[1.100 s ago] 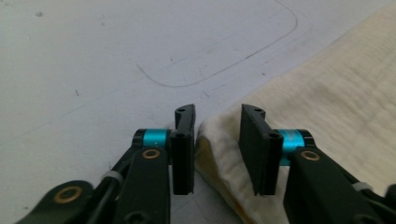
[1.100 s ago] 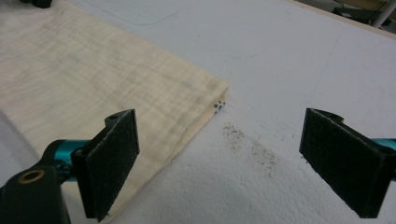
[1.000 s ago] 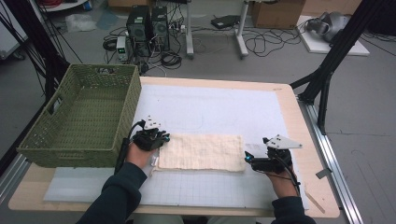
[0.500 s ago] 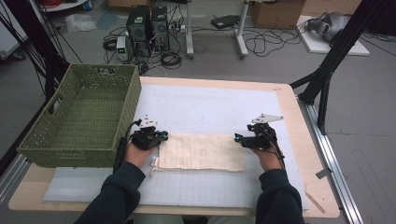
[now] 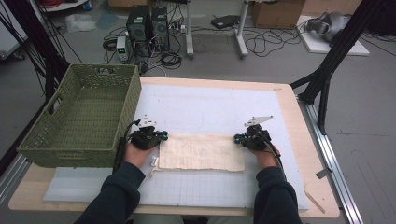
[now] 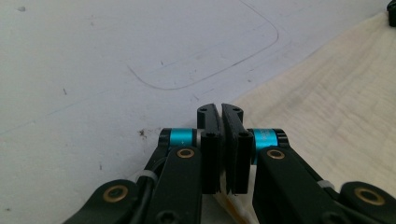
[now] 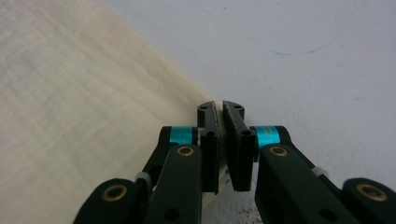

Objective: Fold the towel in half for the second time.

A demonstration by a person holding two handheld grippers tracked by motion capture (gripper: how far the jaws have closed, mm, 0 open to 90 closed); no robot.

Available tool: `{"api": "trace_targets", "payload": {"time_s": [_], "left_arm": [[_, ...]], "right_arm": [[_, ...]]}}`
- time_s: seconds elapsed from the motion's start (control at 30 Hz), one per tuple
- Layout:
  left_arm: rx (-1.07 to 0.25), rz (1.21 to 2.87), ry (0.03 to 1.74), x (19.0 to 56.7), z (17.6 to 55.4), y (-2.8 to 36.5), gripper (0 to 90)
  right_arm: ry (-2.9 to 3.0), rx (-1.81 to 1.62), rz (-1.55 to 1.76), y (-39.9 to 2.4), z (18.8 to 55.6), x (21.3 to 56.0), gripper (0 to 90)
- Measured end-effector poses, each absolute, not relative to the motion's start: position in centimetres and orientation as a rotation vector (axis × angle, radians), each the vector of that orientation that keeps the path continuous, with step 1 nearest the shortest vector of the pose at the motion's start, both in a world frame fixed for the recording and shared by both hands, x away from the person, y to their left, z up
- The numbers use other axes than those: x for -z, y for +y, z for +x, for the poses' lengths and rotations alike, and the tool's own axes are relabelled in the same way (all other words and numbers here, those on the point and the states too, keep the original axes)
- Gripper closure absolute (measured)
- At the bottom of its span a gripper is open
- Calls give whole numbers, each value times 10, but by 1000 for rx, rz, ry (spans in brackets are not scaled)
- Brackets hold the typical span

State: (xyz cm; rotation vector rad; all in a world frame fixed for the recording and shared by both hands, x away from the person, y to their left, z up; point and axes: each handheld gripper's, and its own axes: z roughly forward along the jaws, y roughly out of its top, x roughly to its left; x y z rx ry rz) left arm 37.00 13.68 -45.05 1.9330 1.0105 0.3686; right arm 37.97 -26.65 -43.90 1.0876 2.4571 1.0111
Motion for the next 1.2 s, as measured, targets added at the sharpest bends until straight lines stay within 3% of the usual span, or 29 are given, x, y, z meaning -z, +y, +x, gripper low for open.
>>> {"api": "trace_targets", "payload": {"time_s": [0.23,1.2], "left_arm": [[-424,1829,939,443,366,138,865],[-393,1782,904,430,340,143,862]], "right_arm": [[2322,-959,1008,-268,374,434,862],[2185,-1132,868,-279,324,421,861]]}}
